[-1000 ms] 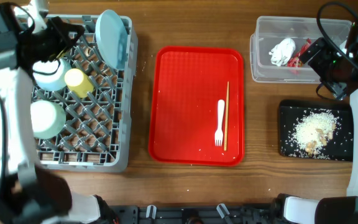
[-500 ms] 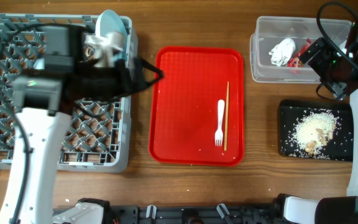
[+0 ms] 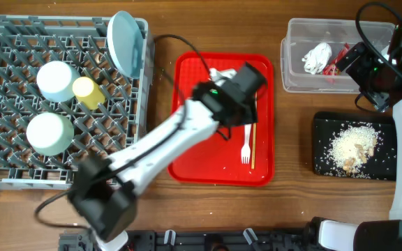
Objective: Sort waste into correct bins and load items into the dishwasher rack
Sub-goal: 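Withdraw left gripper from the rack toward the red tray, then grasp the white plastic fork on the red tray with left gripper, then carry the fork with left gripper over to the rack, then insert the fork upright into the rack beside the plate, release, then move left gripper to the red tray and grasp the wooden chopstick, then lift the chopstick and carry it to the rack with left gripper, then lower the chopstick upright into the rack slots with left gripper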
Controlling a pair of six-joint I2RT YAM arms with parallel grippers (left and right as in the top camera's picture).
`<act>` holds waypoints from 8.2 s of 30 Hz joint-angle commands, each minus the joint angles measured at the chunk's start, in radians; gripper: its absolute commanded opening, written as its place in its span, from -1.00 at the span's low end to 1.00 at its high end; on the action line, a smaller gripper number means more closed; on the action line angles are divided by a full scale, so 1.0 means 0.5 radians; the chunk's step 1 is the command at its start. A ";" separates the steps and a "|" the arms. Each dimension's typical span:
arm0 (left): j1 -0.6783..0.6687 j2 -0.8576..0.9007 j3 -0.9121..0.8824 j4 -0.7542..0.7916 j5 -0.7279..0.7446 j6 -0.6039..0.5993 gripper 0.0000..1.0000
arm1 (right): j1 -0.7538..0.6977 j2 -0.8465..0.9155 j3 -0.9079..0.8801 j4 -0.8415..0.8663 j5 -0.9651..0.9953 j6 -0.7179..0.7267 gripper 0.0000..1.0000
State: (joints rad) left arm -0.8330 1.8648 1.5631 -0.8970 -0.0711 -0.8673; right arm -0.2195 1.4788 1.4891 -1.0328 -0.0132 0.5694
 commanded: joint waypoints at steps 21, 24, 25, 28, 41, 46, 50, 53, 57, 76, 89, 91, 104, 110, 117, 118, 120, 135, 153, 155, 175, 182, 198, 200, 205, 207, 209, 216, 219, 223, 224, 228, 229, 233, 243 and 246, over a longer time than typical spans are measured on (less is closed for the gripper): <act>-0.293 0.555 -0.009 0.164 -0.229 -0.159 -0.38 | -0.002 -0.024 0.014 0.001 0.041 -0.038 1.00; -0.293 0.557 -0.027 0.158 -0.320 -0.159 -0.49 | -0.002 -0.024 0.014 0.001 0.041 -0.038 0.99; -0.293 0.557 -0.039 0.174 -0.326 -0.159 -0.52 | -0.002 -0.024 0.014 0.001 0.041 -0.037 0.99; -0.294 0.557 -0.109 0.279 -0.310 -0.121 -0.50 | -0.002 -0.024 0.014 0.001 0.041 -0.037 0.99; -0.305 0.558 -0.153 0.352 -0.323 -0.001 -0.77 | -0.001 -0.024 0.014 0.001 0.041 -0.037 0.99; -0.305 0.558 -0.215 0.375 -0.324 -0.001 -0.77 | -0.002 -0.024 0.014 0.001 0.041 -0.037 0.99; -0.305 0.557 -0.222 0.373 -0.323 -0.001 -0.92 | -0.001 -0.024 0.014 0.001 0.041 -0.038 1.00; -0.302 0.517 -0.220 0.339 -0.323 -0.001 -0.92 | -0.002 -0.024 0.014 0.001 0.041 -0.038 0.99; -0.263 0.258 -0.220 0.256 -0.325 0.000 -0.92 | -0.001 -0.024 0.014 0.001 0.041 -0.038 0.99; 0.800 -0.536 -0.243 -0.880 -0.462 0.854 -0.92 | -0.002 -0.024 0.014 0.001 0.041 -0.038 0.99; 1.390 -0.535 -0.473 -0.451 0.211 1.730 -0.82 | -0.001 -0.024 0.014 0.001 0.041 -0.038 0.99; 1.427 -0.535 -0.475 -0.471 0.378 1.887 -0.80 | -0.002 -0.024 0.014 0.001 0.041 -0.037 0.99; 1.646 -0.527 -0.475 -0.489 0.383 1.825 -0.83 | -0.002 -0.024 0.014 0.001 0.041 -0.037 1.00; 1.646 -0.527 -0.581 -0.425 0.448 1.832 -0.80 | -0.001 -0.024 0.014 0.001 0.041 -0.037 1.00; 1.646 -0.527 -0.634 -0.388 0.409 1.823 -0.38 | -0.002 -0.024 0.014 0.001 0.041 -0.037 0.99; 1.646 -0.527 -0.634 -0.388 0.410 1.823 -0.30 | -0.002 -0.024 0.014 0.001 0.041 -0.037 0.99; 1.646 -0.528 -0.629 -0.388 0.411 1.807 -0.24 | -0.002 -0.024 0.014 0.001 0.041 -0.037 0.99; 1.537 -0.546 -0.005 -0.826 1.248 1.628 -0.03 | -0.002 -0.024 0.014 0.001 0.041 -0.037 0.99; 0.120 -0.272 -0.011 -0.147 0.087 0.180 0.00 | -0.002 -0.024 0.014 0.001 0.041 -0.037 1.00; 0.046 -0.168 -0.011 -0.100 0.085 0.119 0.00 | -0.002 -0.024 0.014 0.001 0.041 -0.037 0.99; -0.369 0.581 -0.011 0.406 -0.494 0.105 -0.10 | -0.002 -0.024 0.014 0.001 0.041 -0.037 1.00; -0.395 0.709 -0.011 0.448 -0.526 0.103 -0.28 | -0.002 -0.024 0.014 0.000 0.041 -0.038 0.99; -0.393 0.562 -0.010 0.242 -0.527 0.103 -0.92 | -0.002 -0.024 0.014 0.001 0.041 -0.037 0.99; -0.386 0.446 -0.010 0.167 -0.527 0.103 -0.92 | -0.002 -0.024 0.014 0.001 0.041 -0.037 0.99; -0.256 0.077 -0.010 -0.233 -0.611 0.104 -0.92 | -0.002 -0.024 0.014 0.001 0.041 -0.037 0.99; -0.144 -0.080 -0.010 -0.495 -0.708 0.181 -0.92 | -0.002 -0.024 0.014 0.001 0.041 -0.038 0.99; -0.050 -0.179 -0.010 -0.624 -0.706 0.346 -0.92 | -0.002 -0.024 0.014 0.001 0.041 -0.037 0.99; 0.442 -0.389 -0.011 -0.758 -0.516 0.826 -0.92 | -0.002 -0.024 0.014 0.001 0.041 -0.038 0.99; 0.649 -0.390 -0.017 -0.758 -0.418 1.004 -0.92 | -0.002 -0.024 0.014 0.001 0.041 -0.038 0.99; 1.059 -0.390 -0.087 -0.741 -0.166 1.238 -0.92 | -0.002 -0.024 0.014 0.001 0.041 -0.038 0.99; 1.151 -0.390 -0.121 -0.726 -0.069 1.296 -0.92 | -0.001 -0.024 0.014 0.001 0.041 -0.038 1.00; 1.440 -0.390 -0.317 -0.589 0.160 1.479 -0.92 | -0.002 -0.024 0.014 0.001 0.041 -0.037 0.99; 1.494 -0.390 -0.369 -0.543 0.186 1.508 -0.91 | -0.002 -0.024 0.014 0.001 0.041 -0.037 0.99; 1.659 -0.389 -0.469 -0.416 0.346 1.682 -0.92 | -0.001 -0.024 0.014 0.001 0.041 -0.038 1.00; 1.698 -0.401 -0.468 -0.465 0.488 1.675 -0.81 | -0.002 -0.024 0.014 0.001 0.041 -0.038 0.99; 1.698 -0.443 -0.468 -0.504 0.517 1.675 -0.60 | -0.001 -0.024 0.014 0.000 0.041 -0.037 0.99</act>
State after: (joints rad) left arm 0.0135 1.6882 1.3342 -1.1339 0.1436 -0.0425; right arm -0.2195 1.4788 1.4891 -1.0332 -0.0132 0.5694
